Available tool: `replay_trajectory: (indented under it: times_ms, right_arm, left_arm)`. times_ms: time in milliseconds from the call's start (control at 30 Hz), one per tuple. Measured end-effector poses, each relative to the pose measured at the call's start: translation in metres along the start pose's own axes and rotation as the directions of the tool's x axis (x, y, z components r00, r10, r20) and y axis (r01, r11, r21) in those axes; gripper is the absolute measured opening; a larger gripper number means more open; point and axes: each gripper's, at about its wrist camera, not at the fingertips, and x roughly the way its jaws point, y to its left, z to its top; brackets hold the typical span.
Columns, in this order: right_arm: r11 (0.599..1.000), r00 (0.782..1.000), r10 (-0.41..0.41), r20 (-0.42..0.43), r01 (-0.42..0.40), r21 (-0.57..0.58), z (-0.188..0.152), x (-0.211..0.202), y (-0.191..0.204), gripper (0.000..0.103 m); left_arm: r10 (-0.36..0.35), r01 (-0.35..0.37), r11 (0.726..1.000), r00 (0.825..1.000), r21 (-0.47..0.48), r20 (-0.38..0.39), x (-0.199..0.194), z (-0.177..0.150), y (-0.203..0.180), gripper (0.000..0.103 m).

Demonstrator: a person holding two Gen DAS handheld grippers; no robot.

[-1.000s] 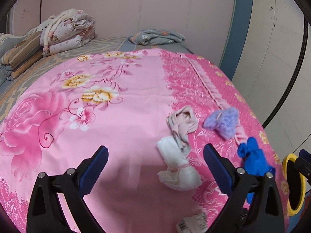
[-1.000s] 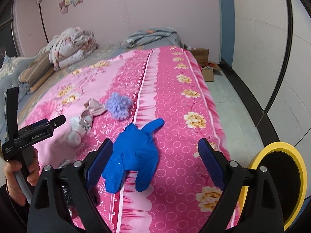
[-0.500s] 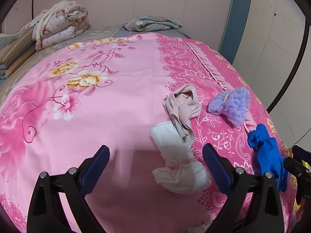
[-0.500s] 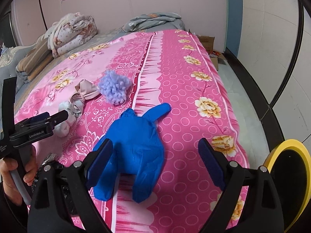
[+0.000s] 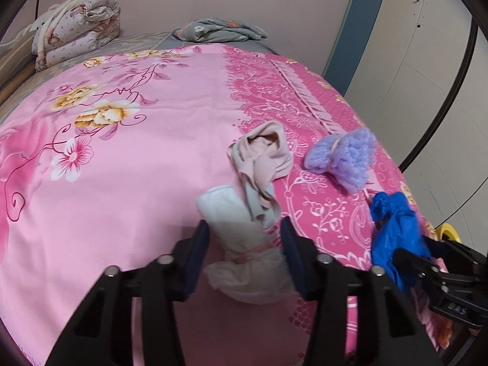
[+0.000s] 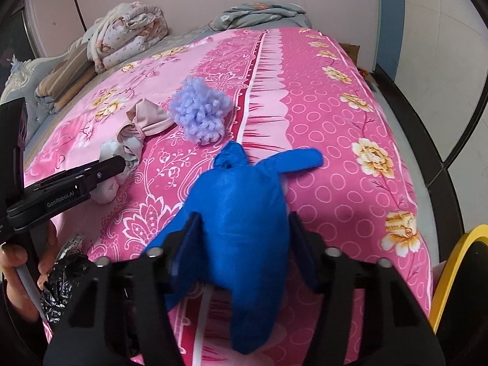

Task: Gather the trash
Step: 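Grasp the blue glove with the right tool while the left tool grasps the white tissue, then carry the blue glove and white tissue over the bin with both tools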

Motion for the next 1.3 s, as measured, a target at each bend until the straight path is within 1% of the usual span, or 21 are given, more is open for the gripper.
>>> replay_trajectory:
  times_ms: [133,167,200,267,300,400,600,900,1100,1300]
  right_arm:
    - [1.000,1.000,0.026,-0.002,-0.026,-0.010,0.000,0.001,0.003,0.031]
    - [0.999,0.999,0.034,-0.002,-0.034,-0.012,0.000,0.000,0.004,0.025]
    - [0.999,0.999,0.034,0.000,-0.034,-0.015,0.000,0.000,0.006,0.020]
    - [0.999,0.999,0.033,0.005,-0.033,-0.023,0.000,-0.002,0.009,0.017]
    - [0.999,0.999,0.035,0.008,-0.035,-0.022,-0.001,-0.003,0.009,0.016]
    - [0.999,0.999,0.038,0.022,-0.038,-0.022,0.000,-0.009,0.010,0.014]
    - [0.999,0.997,0.031,0.066,-0.029,-0.035,-0.001,-0.031,0.012,0.013]
    - [1.000,0.991,0.018,0.134,-0.016,-0.019,-0.002,-0.074,0.005,0.013]
    - [1.000,0.982,0.009,0.189,-0.008,-0.006,-0.006,-0.110,0.001,0.013]
    - [1.000,0.969,-0.004,0.247,0.002,0.009,-0.011,-0.150,-0.006,0.013]
  left_arm:
    - [-0.011,0.011,1.000,1.000,0.005,0.013,-0.003,0.000,-0.002,0.031]
    - [-0.013,0.013,1.000,1.000,0.003,0.016,-0.004,0.000,-0.002,0.029]
    - [-0.016,0.016,1.000,1.000,0.000,0.018,-0.004,0.001,-0.001,0.027]
    - [-0.020,0.020,1.000,1.000,-0.006,0.022,-0.006,0.001,0.000,0.024]
    - [-0.022,0.022,1.000,0.999,-0.007,0.024,-0.008,0.001,0.000,0.020]
    - [-0.025,0.026,1.000,0.999,-0.011,0.030,-0.012,0.001,0.001,0.019]
    - [-0.016,0.016,1.000,0.999,-0.009,0.049,-0.025,0.001,0.003,0.018]
    - [-0.003,0.004,1.000,0.996,-0.013,0.093,-0.054,0.003,0.002,0.018]
    - [-0.010,0.010,1.000,0.990,-0.002,0.140,-0.084,0.005,-0.011,0.018]
    - [-0.032,0.027,0.999,0.981,0.029,0.189,-0.115,0.008,-0.032,0.018]
